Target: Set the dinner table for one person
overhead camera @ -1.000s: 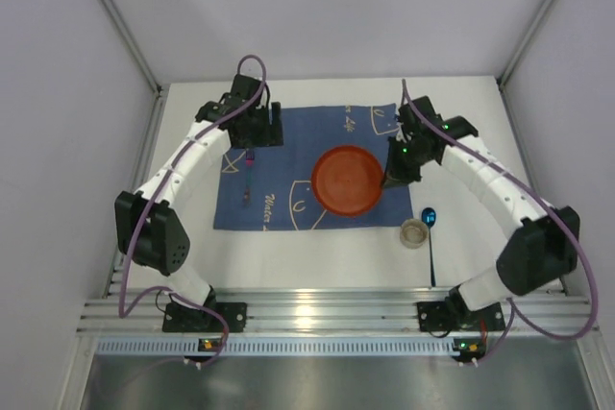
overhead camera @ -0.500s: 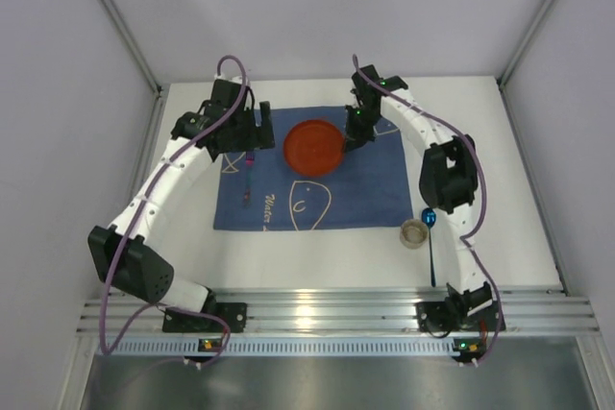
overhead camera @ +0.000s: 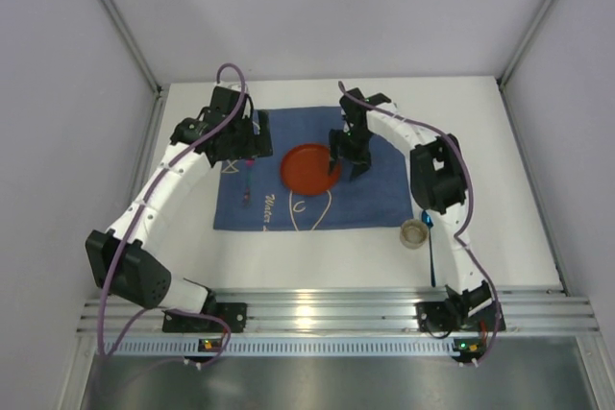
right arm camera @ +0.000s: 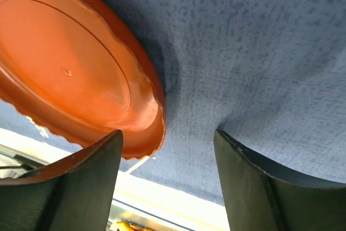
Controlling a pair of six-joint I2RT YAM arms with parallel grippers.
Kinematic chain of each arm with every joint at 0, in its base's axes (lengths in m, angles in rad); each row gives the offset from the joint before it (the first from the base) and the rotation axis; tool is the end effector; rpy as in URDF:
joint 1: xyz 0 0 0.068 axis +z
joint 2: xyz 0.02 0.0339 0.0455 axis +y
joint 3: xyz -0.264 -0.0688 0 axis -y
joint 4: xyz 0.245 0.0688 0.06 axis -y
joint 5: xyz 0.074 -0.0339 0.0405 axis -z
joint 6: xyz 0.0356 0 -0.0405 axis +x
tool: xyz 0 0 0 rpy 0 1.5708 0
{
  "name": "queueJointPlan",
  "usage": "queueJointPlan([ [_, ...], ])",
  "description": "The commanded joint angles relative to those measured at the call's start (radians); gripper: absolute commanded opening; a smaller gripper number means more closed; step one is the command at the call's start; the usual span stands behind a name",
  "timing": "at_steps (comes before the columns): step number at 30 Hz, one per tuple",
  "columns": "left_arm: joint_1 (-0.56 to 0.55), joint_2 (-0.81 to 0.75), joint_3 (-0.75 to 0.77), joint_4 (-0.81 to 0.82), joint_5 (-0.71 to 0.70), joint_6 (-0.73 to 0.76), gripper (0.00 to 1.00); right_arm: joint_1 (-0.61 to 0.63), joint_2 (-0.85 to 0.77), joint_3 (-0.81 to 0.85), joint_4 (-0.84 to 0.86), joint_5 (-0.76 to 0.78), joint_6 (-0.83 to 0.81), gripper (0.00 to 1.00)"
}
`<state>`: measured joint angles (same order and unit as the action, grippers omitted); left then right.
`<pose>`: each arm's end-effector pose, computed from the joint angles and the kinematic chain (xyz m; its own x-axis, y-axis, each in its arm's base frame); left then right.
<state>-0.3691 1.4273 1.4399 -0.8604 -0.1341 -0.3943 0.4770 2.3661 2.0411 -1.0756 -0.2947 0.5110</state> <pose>0.2804 -0.1034 0.3559 -0.7513 -0.1176 -0.6494 -0.0147 0.9867 -0.1616 0.4200 0.2287 0.1704 -0.9999 0.0100 -0.0077 0.0069 0.9431 0.3325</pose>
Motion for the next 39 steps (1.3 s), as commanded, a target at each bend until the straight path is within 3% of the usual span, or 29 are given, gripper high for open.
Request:
queueJointPlan([
  [1, 0.001, 0.034, 0.04, 0.027, 0.034, 0.0, 0.92, -0.011, -0.099, 0.005, 0.026, -0.008, -0.038, 0.69],
  [6, -0.031, 0.061, 0.053, 0.052, 0.053, 0.005, 0.92, -0.095, -0.378, -0.123, 0.026, 0.046, -0.081, 0.73],
  [9, -0.103, 0.103, 0.062, 0.067, 0.047, 0.002, 0.92, -0.161, -0.566, -0.306, 0.023, 0.084, -0.124, 0.79],
  [12, -0.189, 0.159, 0.07, 0.095, 0.044, -0.024, 0.91, -0.237, -0.743, -0.596, 0.014, 0.112, -0.15, 0.8],
  [14, -0.237, 0.198, 0.073, 0.116, 0.053, -0.053, 0.91, -0.273, -0.853, -0.706, 0.016, 0.115, -0.149, 0.8],
  [19, -0.294, 0.283, 0.122, 0.159, 0.096, -0.089, 0.89, -0.328, -0.999, -0.984, 0.039, 0.151, -0.079, 0.79],
  [23, -0.314, 0.334, 0.191, 0.149, 0.103, -0.083, 0.89, -0.339, -1.019, -1.123, 0.088, 0.128, -0.04, 0.77],
  [30, -0.318, 0.328, 0.168, 0.141, 0.094, -0.087, 0.88, -0.339, -0.999, -1.182, 0.147, 0.152, -0.028, 0.67],
  [39, -0.318, 0.252, 0.067, 0.135, 0.053, -0.095, 0.88, -0.339, -0.909, -1.187, 0.22, 0.193, -0.045, 0.31],
])
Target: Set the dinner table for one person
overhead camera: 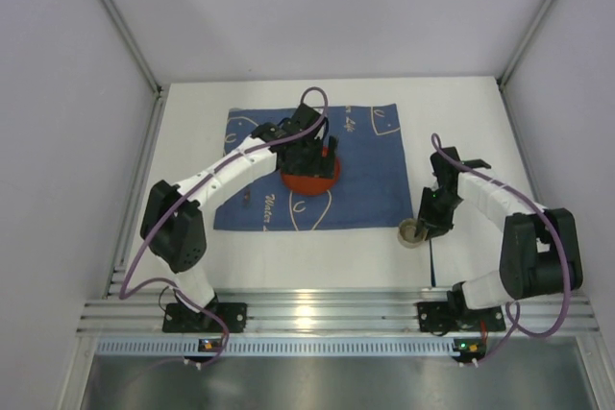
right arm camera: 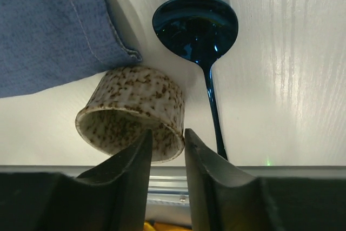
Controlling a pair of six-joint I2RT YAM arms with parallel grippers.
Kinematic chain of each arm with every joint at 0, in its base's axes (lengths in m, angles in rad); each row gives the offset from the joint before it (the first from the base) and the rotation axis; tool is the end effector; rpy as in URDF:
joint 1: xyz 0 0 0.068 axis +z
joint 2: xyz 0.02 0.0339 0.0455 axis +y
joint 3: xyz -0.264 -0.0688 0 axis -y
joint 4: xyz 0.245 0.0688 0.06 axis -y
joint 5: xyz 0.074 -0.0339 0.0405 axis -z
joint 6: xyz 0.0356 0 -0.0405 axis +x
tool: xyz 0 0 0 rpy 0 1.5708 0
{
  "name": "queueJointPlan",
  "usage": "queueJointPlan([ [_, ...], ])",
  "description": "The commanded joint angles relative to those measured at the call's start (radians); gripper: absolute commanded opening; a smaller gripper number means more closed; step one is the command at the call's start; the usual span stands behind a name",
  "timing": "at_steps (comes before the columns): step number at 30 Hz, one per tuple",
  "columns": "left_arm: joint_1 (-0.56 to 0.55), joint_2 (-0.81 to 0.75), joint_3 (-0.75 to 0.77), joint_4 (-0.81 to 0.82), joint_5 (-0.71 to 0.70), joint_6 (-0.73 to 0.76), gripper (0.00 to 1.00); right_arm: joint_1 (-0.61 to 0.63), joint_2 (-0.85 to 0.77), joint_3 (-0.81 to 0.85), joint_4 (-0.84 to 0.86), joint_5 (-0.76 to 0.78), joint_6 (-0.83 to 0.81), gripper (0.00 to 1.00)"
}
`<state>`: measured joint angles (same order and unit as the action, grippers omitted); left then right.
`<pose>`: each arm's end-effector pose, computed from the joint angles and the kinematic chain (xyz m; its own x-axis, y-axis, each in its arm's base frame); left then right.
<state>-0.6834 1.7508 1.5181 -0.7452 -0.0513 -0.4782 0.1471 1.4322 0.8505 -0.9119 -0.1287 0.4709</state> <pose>0.2964 -0.2390 0.2843 -0.8509 0.1002 -0.5157 0.2442 0.9446 -0.2194 0.2265 0.0382 0.1815 -0.9493 0.3142 -0.0107 0.3092 0.9393 0.1490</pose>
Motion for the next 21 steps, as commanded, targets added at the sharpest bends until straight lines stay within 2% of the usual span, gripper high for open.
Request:
queueJointPlan([
  [1, -0.004, -0.074, -0.019, 0.017, -0.033, -0.008, 0.88, -0.009, 0.031, 0.005, 0.056, 0.032, -0.008, 0.29],
  [6, -0.005, -0.08, -0.022, 0.009, -0.053, 0.007, 0.88, -0.009, 0.045, 0.021, 0.054, 0.052, -0.025, 0.14],
  [7, -0.004, -0.08, -0.018, 0.007, -0.053, 0.012, 0.88, -0.009, 0.043, 0.025, 0.051, 0.049, -0.026, 0.07],
  [9, -0.005, -0.074, -0.01, 0.006, -0.053, 0.015, 0.88, -0.009, 0.034, 0.054, 0.024, 0.044, -0.029, 0.0],
  [15, -0.002, -0.068, 0.047, -0.016, -0.071, 0.033, 0.88, -0.006, -0.013, 0.281, -0.1, 0.047, -0.043, 0.0],
  [21, 0.007, -0.073, 0.091, -0.052, -0.09, 0.053, 0.89, 0.011, 0.17, 0.577, -0.125, -0.008, -0.038, 0.0],
])
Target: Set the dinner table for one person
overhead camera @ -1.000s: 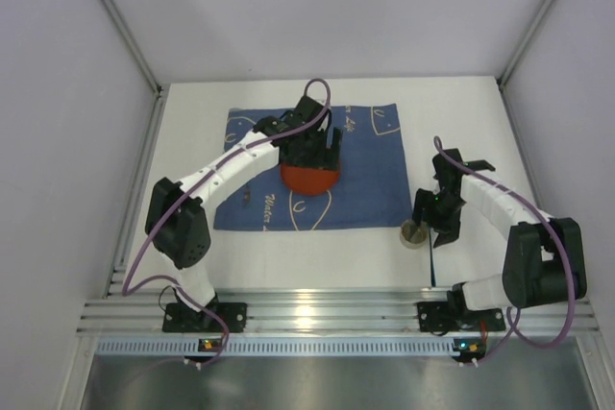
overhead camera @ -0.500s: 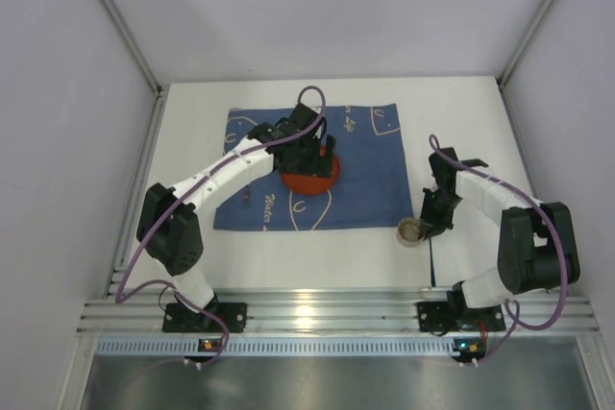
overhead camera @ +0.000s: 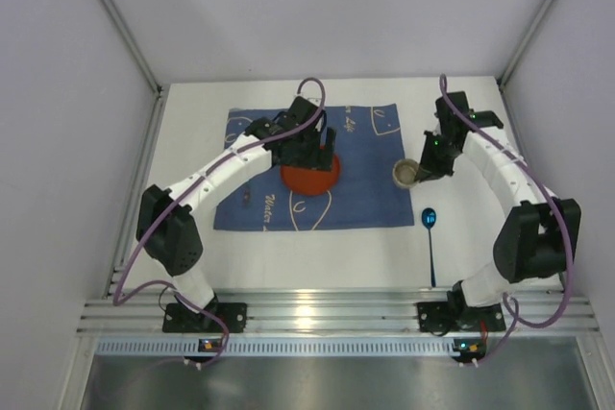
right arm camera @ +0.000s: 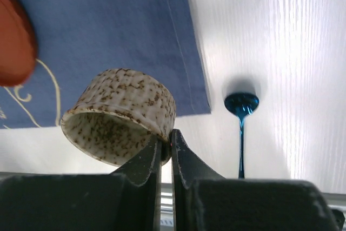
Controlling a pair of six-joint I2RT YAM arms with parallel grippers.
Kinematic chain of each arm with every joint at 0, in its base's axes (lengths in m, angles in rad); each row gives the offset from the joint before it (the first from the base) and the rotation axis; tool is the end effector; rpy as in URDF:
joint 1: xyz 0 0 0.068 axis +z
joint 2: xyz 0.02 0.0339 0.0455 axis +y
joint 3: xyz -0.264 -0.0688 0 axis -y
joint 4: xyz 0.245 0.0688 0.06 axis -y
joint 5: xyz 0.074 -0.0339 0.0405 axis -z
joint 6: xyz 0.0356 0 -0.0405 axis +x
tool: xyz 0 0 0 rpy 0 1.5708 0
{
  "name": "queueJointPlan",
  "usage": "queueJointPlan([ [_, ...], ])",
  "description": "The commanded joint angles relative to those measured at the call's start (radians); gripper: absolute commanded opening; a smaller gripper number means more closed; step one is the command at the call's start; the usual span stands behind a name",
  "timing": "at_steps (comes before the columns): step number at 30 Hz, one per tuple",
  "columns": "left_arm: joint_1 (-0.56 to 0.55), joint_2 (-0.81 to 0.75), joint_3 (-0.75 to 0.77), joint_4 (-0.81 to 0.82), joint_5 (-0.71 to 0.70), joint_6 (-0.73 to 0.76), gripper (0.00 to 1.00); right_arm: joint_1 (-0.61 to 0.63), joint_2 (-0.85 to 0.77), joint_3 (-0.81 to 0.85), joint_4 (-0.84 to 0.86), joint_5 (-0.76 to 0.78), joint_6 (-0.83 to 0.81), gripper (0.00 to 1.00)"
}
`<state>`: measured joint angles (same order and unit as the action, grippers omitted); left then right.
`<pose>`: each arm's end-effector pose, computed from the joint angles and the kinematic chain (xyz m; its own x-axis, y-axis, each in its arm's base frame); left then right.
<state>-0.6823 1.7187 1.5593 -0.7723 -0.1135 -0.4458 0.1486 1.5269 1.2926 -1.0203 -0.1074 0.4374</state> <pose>0.2940 -0.2337 0.3072 -0.8096 0.1058 -0.5774 0.2494 0.9524 -0.1752 0.2909 0.0474 0.2748 -0.9278 0.2869 -0.2385 0.2349 0.9458 0.2240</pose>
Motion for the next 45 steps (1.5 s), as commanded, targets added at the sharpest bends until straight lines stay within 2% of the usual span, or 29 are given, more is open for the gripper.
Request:
queueJointPlan([
  [1, 0.007, -0.044, 0.053, -0.03, -0.031, 0.024, 0.89, 0.015, 0.149, 0.18, -0.012, -0.031, -0.003, 0.0],
  [3, 0.012, -0.06, 0.051, -0.041, -0.037, 0.027, 0.9, 0.023, 0.234, 0.328, -0.006, -0.043, -0.003, 0.0],
  [8, 0.018, -0.097, 0.024, -0.058, -0.045, 0.027, 0.9, 0.035, 0.571, 0.724, -0.014, -0.152, 0.009, 0.0],
  [9, 0.018, -0.113, 0.016, -0.056, -0.045, 0.021, 0.9, 0.035, 0.669, 0.775, -0.014, -0.178, 0.02, 0.0],
  [13, 0.023, -0.149, -0.036, -0.048, -0.037, -0.001, 0.9, 0.039, 0.852, 1.021, -0.024, -0.212, 0.072, 0.0],
  [16, 0.023, -0.178, -0.074, -0.035, -0.04, -0.017, 0.9, 0.042, 0.923, 1.077, 0.008, -0.206, 0.116, 0.0],
  [21, 0.023, -0.199, -0.111, -0.032, -0.037, -0.025, 0.9, 0.042, 0.95, 1.067, 0.052, -0.164, 0.156, 0.01],
  [23, 0.024, -0.194, -0.116, -0.025, -0.035, -0.025, 0.9, 0.04, 0.949, 1.06, 0.057, -0.157, 0.159, 0.12],
  [24, 0.026, -0.189, -0.113, -0.025, -0.029, -0.022, 0.9, 0.04, 0.937, 1.054, 0.065, -0.153, 0.156, 0.3],
  [27, 0.026, -0.163, -0.094, -0.019, -0.017, -0.019, 0.9, 0.04, 0.868, 0.998, 0.095, -0.135, 0.135, 0.57],
  [29, 0.024, -0.151, -0.081, -0.016, -0.008, -0.018, 0.9, 0.036, 0.817, 0.94, 0.101, -0.121, 0.106, 0.6],
  [32, 0.026, -0.111, -0.051, -0.005, 0.012, -0.013, 0.9, 0.009, 0.675, 0.8, 0.106, -0.098, 0.063, 0.61],
  [33, 0.026, -0.094, -0.038, 0.002, 0.02, -0.011, 0.9, -0.003, 0.574, 0.748, 0.109, -0.086, 0.055, 0.61],
  [35, 0.024, -0.077, -0.03, 0.011, 0.035, -0.01, 0.9, -0.038, 0.456, 0.543, 0.141, -0.068, 0.041, 0.58],
  [36, 0.024, -0.055, -0.019, 0.031, 0.055, -0.014, 0.89, -0.072, 0.195, 0.302, 0.19, -0.013, 0.043, 0.54],
  [37, 0.023, -0.048, -0.019, 0.039, 0.055, -0.014, 0.89, -0.081, 0.193, 0.224, 0.19, -0.012, 0.043, 0.54],
  [40, 0.023, -0.024, -0.015, 0.057, 0.086, -0.025, 0.89, -0.099, -0.002, -0.031, 0.215, 0.024, 0.046, 0.55],
  [45, 0.017, 0.033, 0.024, 0.077, 0.141, -0.037, 0.89, -0.104, -0.177, -0.324, 0.238, 0.041, 0.093, 0.53],
])
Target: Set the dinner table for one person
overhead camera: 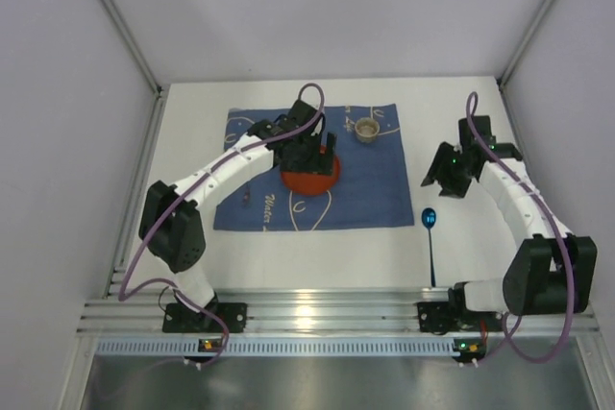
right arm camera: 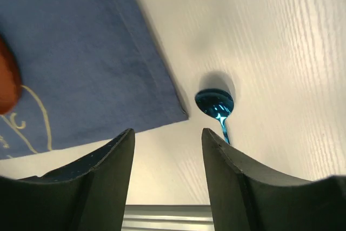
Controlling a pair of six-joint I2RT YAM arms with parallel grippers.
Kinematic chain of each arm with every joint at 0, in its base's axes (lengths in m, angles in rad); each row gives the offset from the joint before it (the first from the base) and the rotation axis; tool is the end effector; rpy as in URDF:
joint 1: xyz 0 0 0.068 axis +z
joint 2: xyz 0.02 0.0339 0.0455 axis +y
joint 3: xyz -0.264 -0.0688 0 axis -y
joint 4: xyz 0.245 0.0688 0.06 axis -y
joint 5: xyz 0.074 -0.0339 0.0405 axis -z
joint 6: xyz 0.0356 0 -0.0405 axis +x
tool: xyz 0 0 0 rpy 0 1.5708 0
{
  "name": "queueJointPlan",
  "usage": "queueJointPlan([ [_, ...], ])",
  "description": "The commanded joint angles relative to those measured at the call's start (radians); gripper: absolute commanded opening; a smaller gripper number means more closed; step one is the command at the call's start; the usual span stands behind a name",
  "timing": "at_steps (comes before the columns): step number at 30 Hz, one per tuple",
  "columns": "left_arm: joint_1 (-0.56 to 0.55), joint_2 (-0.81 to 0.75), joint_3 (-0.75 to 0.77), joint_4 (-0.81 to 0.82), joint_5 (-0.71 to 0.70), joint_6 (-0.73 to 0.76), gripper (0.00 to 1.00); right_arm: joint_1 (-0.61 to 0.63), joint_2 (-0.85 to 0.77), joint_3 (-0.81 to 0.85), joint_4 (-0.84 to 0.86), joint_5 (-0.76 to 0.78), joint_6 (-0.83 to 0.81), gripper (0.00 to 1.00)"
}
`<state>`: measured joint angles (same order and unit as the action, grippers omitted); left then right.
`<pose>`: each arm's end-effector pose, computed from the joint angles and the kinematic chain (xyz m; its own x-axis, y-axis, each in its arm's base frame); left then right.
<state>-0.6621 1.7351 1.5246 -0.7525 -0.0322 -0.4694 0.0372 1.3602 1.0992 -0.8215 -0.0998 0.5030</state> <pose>0.2987 -0.2314 0.2915 -0.8488 0.0884 -0.5212 0.2422 0.9414 -0.2347 0.2680 0.0135 0.2698 -0.8136 0.4497 -0.3686 0.3521 0.8855 0.3032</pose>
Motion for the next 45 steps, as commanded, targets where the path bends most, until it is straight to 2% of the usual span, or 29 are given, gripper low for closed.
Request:
queueJointPlan([
  [1, -0.004, 0.023, 0.066, 0.058, 0.064, -0.014, 0.88, 0.009, -0.025, -0.21, 0.054, 0.029, 0.041, 0.53],
  [7, -0.004, 0.038, 0.091, 0.056, 0.08, -0.029, 0.88, 0.009, -0.021, -0.351, 0.12, 0.046, 0.039, 0.5],
  [16, -0.004, -0.052, -0.013, 0.053, 0.045, -0.061, 0.88, 0.009, 0.077, -0.346, 0.169, 0.094, 0.014, 0.4],
  [19, -0.004, -0.098, -0.067, 0.054, 0.043, -0.069, 0.88, 0.012, 0.109, -0.34, 0.176, 0.097, 0.014, 0.33],
  [22, -0.002, -0.134, -0.106, 0.051, -0.006, -0.074, 0.88, 0.012, 0.131, -0.337, 0.185, 0.095, 0.02, 0.23],
  [23, -0.004, -0.141, -0.118, 0.051, -0.014, -0.075, 0.88, 0.012, 0.143, -0.334, 0.183, 0.095, 0.02, 0.17],
  [28, -0.004, -0.158, -0.126, 0.045, -0.026, -0.08, 0.88, 0.026, 0.172, -0.322, 0.183, 0.095, 0.016, 0.01],
  [32, -0.002, -0.155, -0.113, 0.045, -0.021, -0.077, 0.88, 0.036, 0.125, -0.305, 0.151, 0.155, 0.003, 0.0],
  [36, -0.002, -0.151, -0.09, 0.038, -0.026, -0.069, 0.88, 0.044, 0.005, -0.202, 0.027, 0.204, -0.021, 0.0],
  [39, -0.002, -0.141, -0.061, 0.027, -0.032, -0.06, 0.88, 0.056, -0.053, -0.075, -0.027, 0.186, -0.034, 0.0],
  [44, -0.001, -0.131, -0.017, 0.025, -0.066, -0.041, 0.89, 0.09, 0.032, 0.1, 0.03, -0.104, -0.083, 0.0],
  [45, -0.002, -0.128, -0.011, 0.021, -0.075, -0.038, 0.89, 0.11, 0.062, 0.123, 0.035, -0.118, -0.087, 0.0],
])
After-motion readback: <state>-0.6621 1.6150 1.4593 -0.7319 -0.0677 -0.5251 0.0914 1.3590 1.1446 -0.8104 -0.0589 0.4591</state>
